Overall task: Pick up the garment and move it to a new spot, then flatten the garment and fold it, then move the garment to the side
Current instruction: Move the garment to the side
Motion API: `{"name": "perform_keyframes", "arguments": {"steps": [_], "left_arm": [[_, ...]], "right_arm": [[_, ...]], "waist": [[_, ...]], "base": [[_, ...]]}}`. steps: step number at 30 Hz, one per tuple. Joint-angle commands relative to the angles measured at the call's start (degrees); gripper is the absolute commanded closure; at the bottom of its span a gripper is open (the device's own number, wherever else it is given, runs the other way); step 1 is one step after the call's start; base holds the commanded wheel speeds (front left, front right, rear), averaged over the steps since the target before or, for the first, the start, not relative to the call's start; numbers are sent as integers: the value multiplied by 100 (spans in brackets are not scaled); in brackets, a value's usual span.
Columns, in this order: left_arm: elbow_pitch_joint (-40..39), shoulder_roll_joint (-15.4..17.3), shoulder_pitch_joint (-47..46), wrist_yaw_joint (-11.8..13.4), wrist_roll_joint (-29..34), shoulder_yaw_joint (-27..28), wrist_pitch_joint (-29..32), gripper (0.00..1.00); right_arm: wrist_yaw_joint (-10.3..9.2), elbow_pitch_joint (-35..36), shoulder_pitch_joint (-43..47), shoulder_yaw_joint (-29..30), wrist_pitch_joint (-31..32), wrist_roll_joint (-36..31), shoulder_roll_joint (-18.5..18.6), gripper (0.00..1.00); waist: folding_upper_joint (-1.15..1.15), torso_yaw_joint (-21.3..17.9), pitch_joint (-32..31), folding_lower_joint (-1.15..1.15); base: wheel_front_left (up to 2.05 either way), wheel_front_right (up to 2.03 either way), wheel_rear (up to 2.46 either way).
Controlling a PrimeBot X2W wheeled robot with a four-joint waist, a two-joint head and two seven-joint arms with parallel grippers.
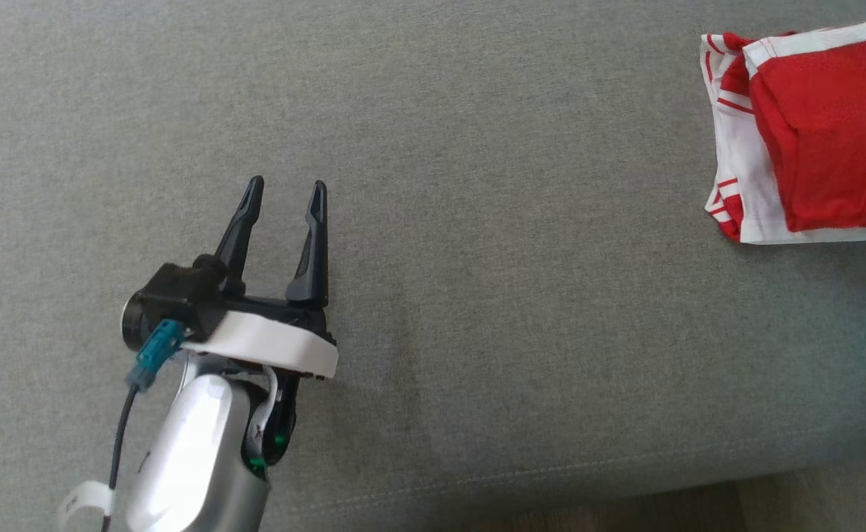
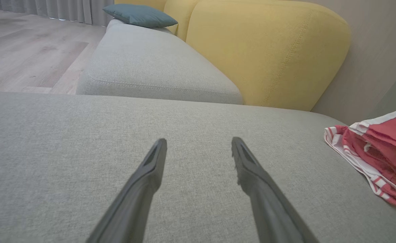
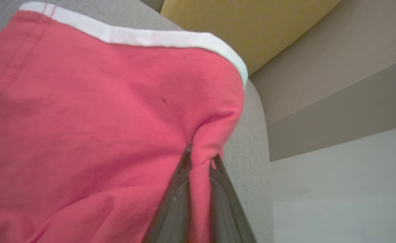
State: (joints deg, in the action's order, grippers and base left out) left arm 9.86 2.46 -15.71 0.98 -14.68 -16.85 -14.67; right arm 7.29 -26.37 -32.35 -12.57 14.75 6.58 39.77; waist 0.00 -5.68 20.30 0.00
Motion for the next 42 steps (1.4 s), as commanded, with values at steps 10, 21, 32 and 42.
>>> {"name": "perform_keyframes", "arguments": {"steps": [10, 21, 32, 42], "left_arm": [[-96, 42, -119, -24, 70, 249, -33, 0], [-105, 42, -22, 26, 0, 293, -33, 0], [-237, 42, 330, 157, -54, 403, -33, 0], [-212, 42, 822, 191, -33, 373, -33, 0]], "right_arm": [[20, 317, 282, 691, 64, -289, -239, 0], [20, 1013, 121, 835, -148, -391, -869, 0], [20, 1827, 740, 846, -1003, -207, -2726, 0], [20, 1987, 2146, 954, -1872, -305, -3676, 0]], "waist": [[0, -18, -92, 0], [0, 31, -579, 0], [0, 263, -1383, 0], [0, 396, -1870, 0]], "base": [[0, 0, 0], [0, 0, 0], [0, 0, 0], [0, 0, 0]]}}
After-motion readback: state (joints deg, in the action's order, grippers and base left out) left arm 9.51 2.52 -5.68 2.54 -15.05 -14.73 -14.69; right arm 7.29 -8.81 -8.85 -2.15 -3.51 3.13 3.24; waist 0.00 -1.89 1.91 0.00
